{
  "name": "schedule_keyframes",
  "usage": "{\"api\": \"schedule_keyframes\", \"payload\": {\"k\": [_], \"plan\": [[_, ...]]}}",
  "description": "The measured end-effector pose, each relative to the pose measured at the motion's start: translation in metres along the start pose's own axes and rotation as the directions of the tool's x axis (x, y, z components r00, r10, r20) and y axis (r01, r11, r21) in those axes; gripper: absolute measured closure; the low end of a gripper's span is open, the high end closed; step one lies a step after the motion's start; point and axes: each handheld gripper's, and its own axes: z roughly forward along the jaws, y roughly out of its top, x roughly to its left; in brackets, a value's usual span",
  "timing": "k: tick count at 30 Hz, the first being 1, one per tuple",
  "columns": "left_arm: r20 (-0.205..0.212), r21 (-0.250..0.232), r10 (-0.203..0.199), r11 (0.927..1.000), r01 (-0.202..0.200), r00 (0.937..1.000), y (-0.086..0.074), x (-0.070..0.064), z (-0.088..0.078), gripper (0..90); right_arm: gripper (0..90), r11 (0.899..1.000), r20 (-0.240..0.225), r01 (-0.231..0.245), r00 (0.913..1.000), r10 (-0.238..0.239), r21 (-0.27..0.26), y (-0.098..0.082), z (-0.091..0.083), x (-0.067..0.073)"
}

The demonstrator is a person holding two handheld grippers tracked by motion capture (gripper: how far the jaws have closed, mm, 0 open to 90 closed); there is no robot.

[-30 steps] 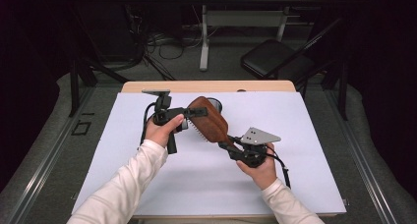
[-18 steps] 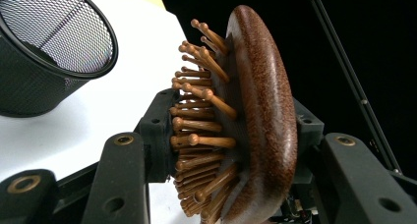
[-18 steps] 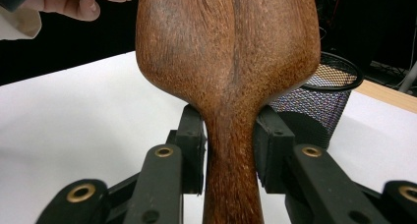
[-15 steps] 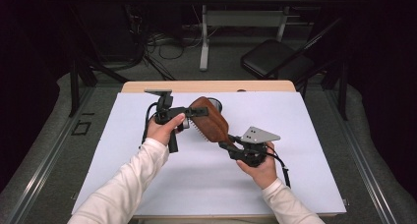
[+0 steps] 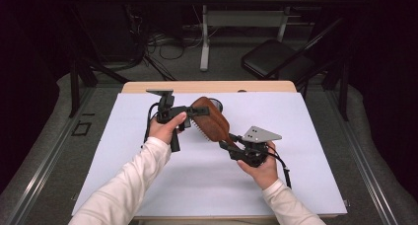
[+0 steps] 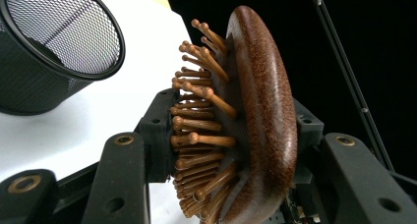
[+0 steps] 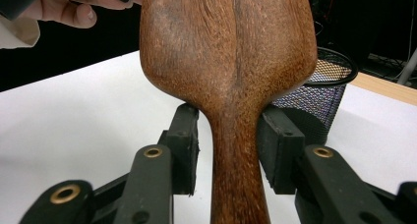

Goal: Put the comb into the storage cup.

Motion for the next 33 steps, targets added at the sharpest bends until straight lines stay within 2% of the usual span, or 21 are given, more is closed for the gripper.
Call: {"api": "schedule_keyframes", "payload": {"k": [5, 14, 22, 33], "plan": [[-0.008, 0.000, 0.000, 1.0000, 0.000, 1.0000, 0.0009, 0.0008, 0.0004, 50.0, 60.1, 1.000, 0.002, -0.001, 1.0000, 0.001, 0.001, -0.0001, 0.0003, -0.0006], [-0.031, -0.016, 0.000, 0.9999, 0.000, 0.9995, 0.0037, 0.0045, -0.0013, 50.0, 47.3, 1.000, 0.003, 0.001, 1.0000, -0.001, -0.004, -0.0006, 0.0024, -0.0003], [-0.043, -0.025, 0.003, 0.9997, -0.004, 0.9991, 0.0050, 0.0059, -0.0017, 50.0, 41.9, 1.000, 0.010, 0.013, 0.9999, -0.013, -0.004, -0.0006, 0.0035, 0.0002], [-0.063, -0.054, 0.046, 0.9973, -0.049, 0.9970, 0.0060, 0.0047, -0.0063, 50.0, 39.2, 1.000, 0.033, 0.015, 0.9993, -0.014, 0.000, 0.0015, 0.0012, -0.0030]]}}
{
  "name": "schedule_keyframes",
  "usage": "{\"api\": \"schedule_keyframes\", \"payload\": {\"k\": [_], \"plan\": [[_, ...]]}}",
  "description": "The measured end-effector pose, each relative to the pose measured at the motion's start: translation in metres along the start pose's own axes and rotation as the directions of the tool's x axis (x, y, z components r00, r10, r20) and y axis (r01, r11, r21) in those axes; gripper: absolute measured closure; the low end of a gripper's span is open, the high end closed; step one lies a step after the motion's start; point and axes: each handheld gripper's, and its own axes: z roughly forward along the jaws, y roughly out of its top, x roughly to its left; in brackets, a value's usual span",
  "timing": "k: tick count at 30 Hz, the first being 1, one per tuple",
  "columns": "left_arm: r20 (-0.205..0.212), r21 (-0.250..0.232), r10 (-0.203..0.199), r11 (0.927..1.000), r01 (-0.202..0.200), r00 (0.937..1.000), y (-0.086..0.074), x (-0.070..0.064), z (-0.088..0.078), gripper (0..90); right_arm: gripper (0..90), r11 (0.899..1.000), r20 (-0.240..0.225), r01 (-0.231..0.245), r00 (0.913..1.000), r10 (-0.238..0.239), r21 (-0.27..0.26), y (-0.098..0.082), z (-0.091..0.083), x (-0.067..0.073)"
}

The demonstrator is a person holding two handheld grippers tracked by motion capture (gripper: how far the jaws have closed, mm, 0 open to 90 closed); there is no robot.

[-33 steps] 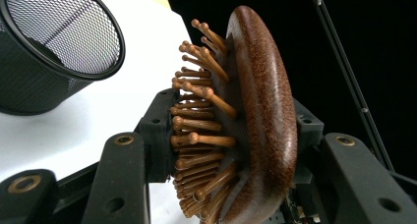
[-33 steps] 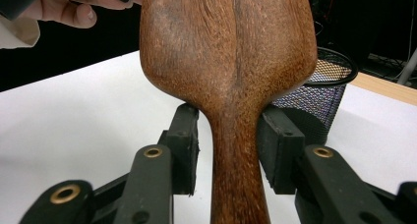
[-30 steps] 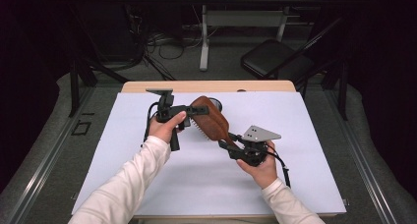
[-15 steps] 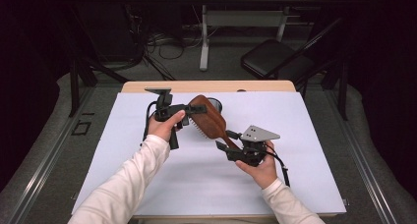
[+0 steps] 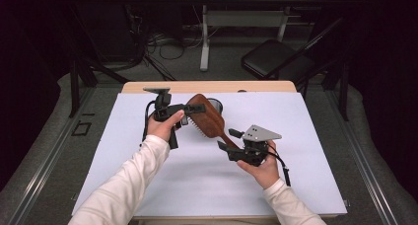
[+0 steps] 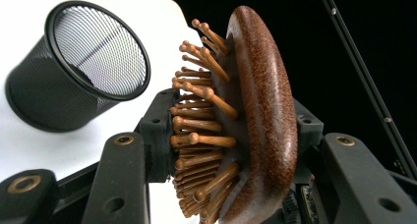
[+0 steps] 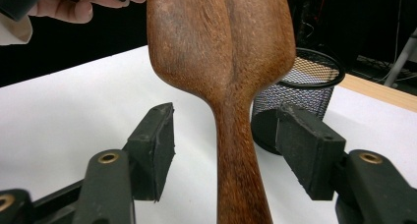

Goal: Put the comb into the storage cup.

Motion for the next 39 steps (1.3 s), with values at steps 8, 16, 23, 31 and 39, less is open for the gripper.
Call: {"api": "schedule_keyframes", "payload": {"k": [8, 16, 23, 31, 39], "plan": [[-0.020, -0.025, 0.028, 0.9993, -0.028, 0.9994, 0.002, 0.000, -0.004, 50.0, 38.2, 1.000, 0.011, 0.012, 0.9999, -0.012, 0.005, 0.003, -0.002, -0.002], [-0.039, -0.069, 0.080, 0.9942, -0.082, 0.9960, 0.003, -0.001, -0.009, 50.0, 38.5, 1.000, 0.023, -0.006, 0.9997, 0.006, 0.024, 0.005, -0.003, -0.005], [-0.047, -0.107, 0.086, 0.9901, -0.091, 0.9952, 0.005, -0.001, -0.012, 50.0, 39.7, 0.997, 0.004, -0.025, 0.9997, 0.025, 0.073, 0.005, -0.002, -0.006], [-0.061, -0.125, 0.097, 0.9867, -0.104, 0.9935, 0.010, -0.002, -0.020, 50.0, 37.9, 0.996, 0.030, -0.012, 0.9995, 0.009, 0.092, 0.006, -0.001, -0.008], [-0.074, -0.148, 0.106, 0.9821, -0.116, 0.9916, 0.017, -0.006, -0.029, 50.0, 34.2, 0.994, 0.044, -0.001, 0.9990, -0.004, 0.111, 0.007, -0.001, -0.013]]}}
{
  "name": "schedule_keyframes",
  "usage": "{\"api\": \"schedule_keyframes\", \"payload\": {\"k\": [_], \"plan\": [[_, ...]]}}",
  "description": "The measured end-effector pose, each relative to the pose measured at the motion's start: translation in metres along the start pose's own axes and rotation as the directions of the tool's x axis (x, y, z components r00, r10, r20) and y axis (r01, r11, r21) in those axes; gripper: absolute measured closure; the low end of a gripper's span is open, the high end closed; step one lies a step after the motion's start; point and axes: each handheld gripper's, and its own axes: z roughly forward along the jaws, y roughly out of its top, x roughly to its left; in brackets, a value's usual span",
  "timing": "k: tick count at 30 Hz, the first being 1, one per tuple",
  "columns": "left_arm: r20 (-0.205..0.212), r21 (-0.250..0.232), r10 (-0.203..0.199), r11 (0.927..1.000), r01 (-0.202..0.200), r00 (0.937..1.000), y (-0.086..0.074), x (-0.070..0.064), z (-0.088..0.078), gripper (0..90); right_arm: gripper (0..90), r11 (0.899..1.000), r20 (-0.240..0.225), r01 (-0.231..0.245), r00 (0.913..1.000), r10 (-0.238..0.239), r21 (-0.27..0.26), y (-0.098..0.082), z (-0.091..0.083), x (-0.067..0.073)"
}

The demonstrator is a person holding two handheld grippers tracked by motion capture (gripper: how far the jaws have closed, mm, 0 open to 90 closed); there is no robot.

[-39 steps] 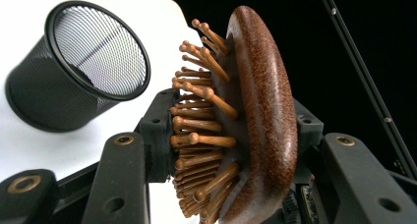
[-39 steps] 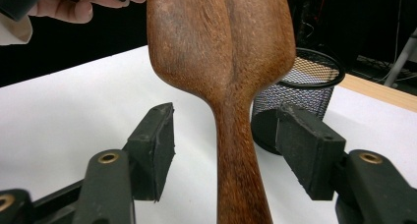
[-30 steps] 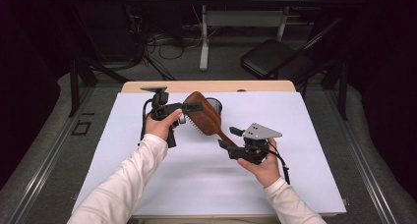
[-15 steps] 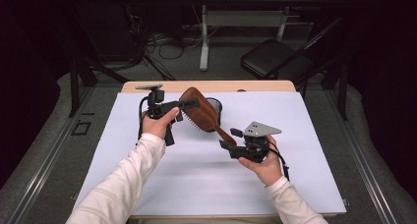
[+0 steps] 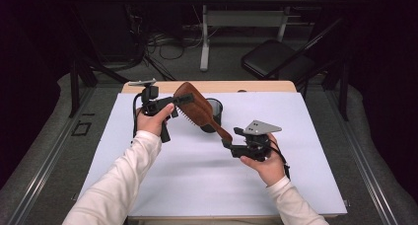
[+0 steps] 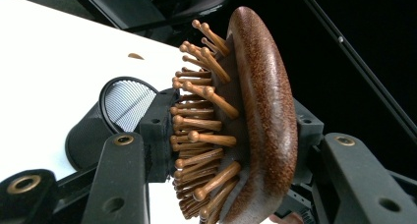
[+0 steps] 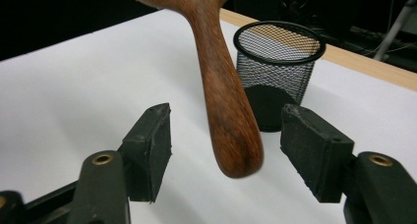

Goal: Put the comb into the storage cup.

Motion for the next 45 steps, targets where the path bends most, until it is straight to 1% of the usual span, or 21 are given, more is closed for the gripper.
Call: {"api": "schedule_keyframes", "payload": {"k": [1, 2, 4, 5, 6, 8, 11, 13, 18, 20, 24, 30, 33, 36, 38, 42, 45], "plan": [[-0.002, -0.003, 0.002, 1.0000, -0.002, 1.0000, 0.001, 0.000, -0.001, 50.0, 34.1, 1.000, 0.010, 0.014, 0.9999, -0.014, -0.006, 0.000, 0.000, 0.000], [-0.006, -0.006, 0.007, 1.0000, -0.007, 1.0000, 0.002, -0.001, -0.002, 50.0, 34.1, 1.000, 0.010, 0.013, 0.9999, -0.013, -0.004, 0.000, 0.000, 0.000], [-0.010, -0.014, 0.003, 0.9999, -0.003, 1.0000, 0.005, -0.001, -0.003, 50.0, 33.9, 1.000, 0.004, -0.004, 1.0000, 0.004, 0.007, 0.001, -0.001, -0.001], [-0.011, -0.018, 0.001, 0.9998, -0.001, 0.9999, 0.006, -0.002, -0.004, 50.0, 32.9, 1.000, 0.009, -0.013, 0.9999, 0.013, 0.009, 0.000, -0.001, -0.002], [-0.013, -0.017, 0.008, 0.9998, -0.008, 0.9999, 0.007, -0.001, -0.005, 50.0, 32.1, 1.000, 0.012, -0.026, 0.9996, 0.026, 0.010, 0.000, -0.002, -0.003], [-0.018, -0.024, 0.009, 0.9997, -0.010, 0.9998, 0.010, -0.002, -0.007, 50.0, 30.2, 1.000, 0.013, -0.029, 0.9995, 0.029, 0.002, 0.001, -0.003, -0.004], [-0.022, -0.029, 0.009, 0.9995, -0.010, 0.9997, 0.013, -0.003, -0.009, 49.9, 27.0, 0.999, 0.009, -0.051, 0.9986, 0.051, -0.005, 0.001, -0.004, -0.005], [-0.028, -0.034, 0.010, 0.9993, -0.011, 0.9996, 0.014, -0.003, -0.011, 50.0, 24.6, 0.999, 0.026, -0.047, 0.9986, 0.047, -0.003, 0.001, -0.005, -0.006], [-0.030, -0.036, 0.013, 0.9993, -0.014, 0.9995, 0.017, -0.004, -0.012, 49.9, 17.9, 0.999, 0.041, -0.048, 0.9980, 0.047, 0.013, 0.002, -0.005, -0.007], [-0.031, -0.031, 0.019, 0.9993, -0.020, 0.9994, 0.018, -0.005, -0.013, 50.0, 16.8, 0.999, 0.042, -0.048, 0.9980, 0.047, 0.023, 0.002, -0.005, -0.008], [-0.031, -0.035, 0.015, 0.9992, -0.016, 0.9994, 0.020, -0.006, -0.013, 49.9, 14.8, 0.998, 0.041, -0.054, 0.9978, 0.053, 0.034, 0.002, -0.004, -0.008], [-0.042, -0.042, 0.022, 0.9988, -0.024, 0.9988, 0.024, -0.007, -0.014, 49.9, 13.0, 0.997, 0.049, -0.072, 0.9963, 0.071, 0.033, 0.002, -0.005, -0.009], [-0.046, -0.047, 0.027, 0.9985, -0.029, 0.9986, 0.027, -0.009, -0.014, 49.9, 9.5, 0.996, 0.044, -0.079, 0.9960, 0.078, 0.031, 0.003, -0.006, -0.010], [-0.051, -0.054, 0.030, 0.9980, -0.033, 0.9982, 0.031, -0.011, -0.013, 49.9, 9.1, 0.997, 0.029, -0.076, 0.9967, 0.075, 0.027, 0.003, -0.007, -0.010], [-0.053, -0.060, 0.028, 0.9977, -0.031, 0.9982, 0.032, -0.012, -0.012, 49.9, 7.9, 0.997, 0.026, -0.074, 0.9970, 0.073, 0.025, 0.003, -0.006, -0.010], [-0.060, -0.067, 0.031, 0.9972, -0.035, 0.9977, 0.035, -0.014, -0.010, 49.9, 4.2, 0.997, 0.015, -0.064, 0.9979, 0.063, 0.037, 0.003, -0.007, -0.009], [-0.069, -0.063, 0.042, 0.9969, -0.046, 0.9967, 0.038, -0.017, -0.007, 49.9, 3.6, 0.997, 0.011, -0.064, 0.9979, 0.063, 0.036, 0.003, -0.007, -0.009]]}}
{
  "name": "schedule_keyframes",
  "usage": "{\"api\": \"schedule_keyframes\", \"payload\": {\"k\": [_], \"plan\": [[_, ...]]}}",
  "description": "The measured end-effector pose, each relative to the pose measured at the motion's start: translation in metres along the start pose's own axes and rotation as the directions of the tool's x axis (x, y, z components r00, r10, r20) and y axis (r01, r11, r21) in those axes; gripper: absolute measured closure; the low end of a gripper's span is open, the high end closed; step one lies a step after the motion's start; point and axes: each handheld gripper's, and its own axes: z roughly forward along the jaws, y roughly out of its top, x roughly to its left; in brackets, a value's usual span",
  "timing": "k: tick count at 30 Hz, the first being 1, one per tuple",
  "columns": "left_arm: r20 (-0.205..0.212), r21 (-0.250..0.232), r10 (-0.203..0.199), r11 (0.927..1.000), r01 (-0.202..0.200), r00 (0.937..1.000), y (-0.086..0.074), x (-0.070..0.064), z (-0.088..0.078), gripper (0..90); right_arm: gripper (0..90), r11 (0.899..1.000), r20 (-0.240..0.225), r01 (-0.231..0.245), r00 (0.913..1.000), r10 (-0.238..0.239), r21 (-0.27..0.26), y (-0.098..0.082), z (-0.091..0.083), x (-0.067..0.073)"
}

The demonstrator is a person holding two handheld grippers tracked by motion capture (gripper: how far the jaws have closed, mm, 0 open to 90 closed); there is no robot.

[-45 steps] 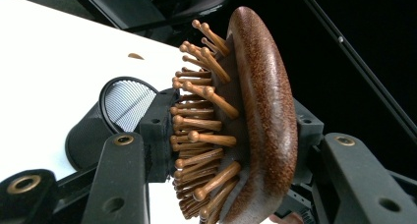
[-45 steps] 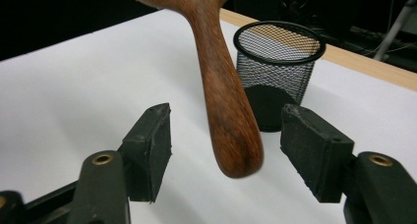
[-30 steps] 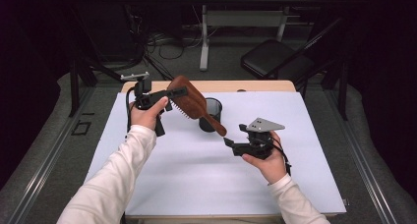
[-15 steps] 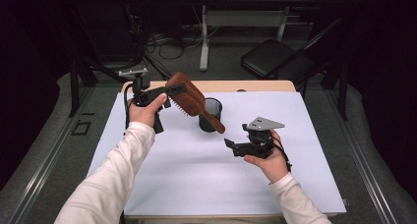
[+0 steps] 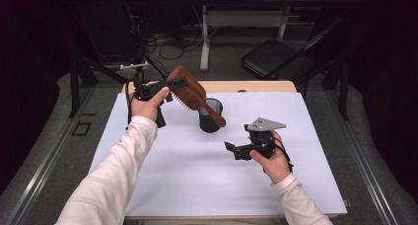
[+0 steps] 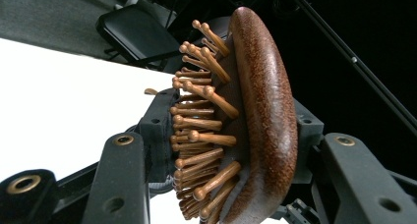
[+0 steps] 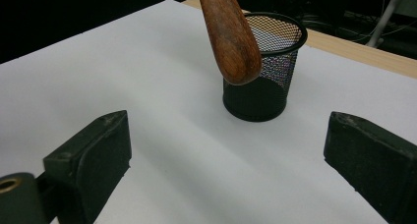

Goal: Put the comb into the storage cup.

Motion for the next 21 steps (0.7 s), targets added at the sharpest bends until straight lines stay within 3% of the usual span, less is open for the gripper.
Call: {"api": "schedule_keyframes", "payload": {"k": [6, 21], "plan": [[-0.014, -0.023, 0.012, 0.9997, -0.012, 0.9998, 0.004, -0.004, 0.004, 49.9, 3.0, 1.000, 0.025, -0.008, 0.9997, 0.008, -0.002, 0.000, 0.000, -0.001], [-0.083, -0.089, 0.004, 0.9960, -0.011, 0.9965, 0.017, -0.001, 0.007, 49.9, 0.6, 1.000, 0.017, 0.006, 0.9998, -0.006, 0.028, -0.003, 0.004, 0.002]]}}
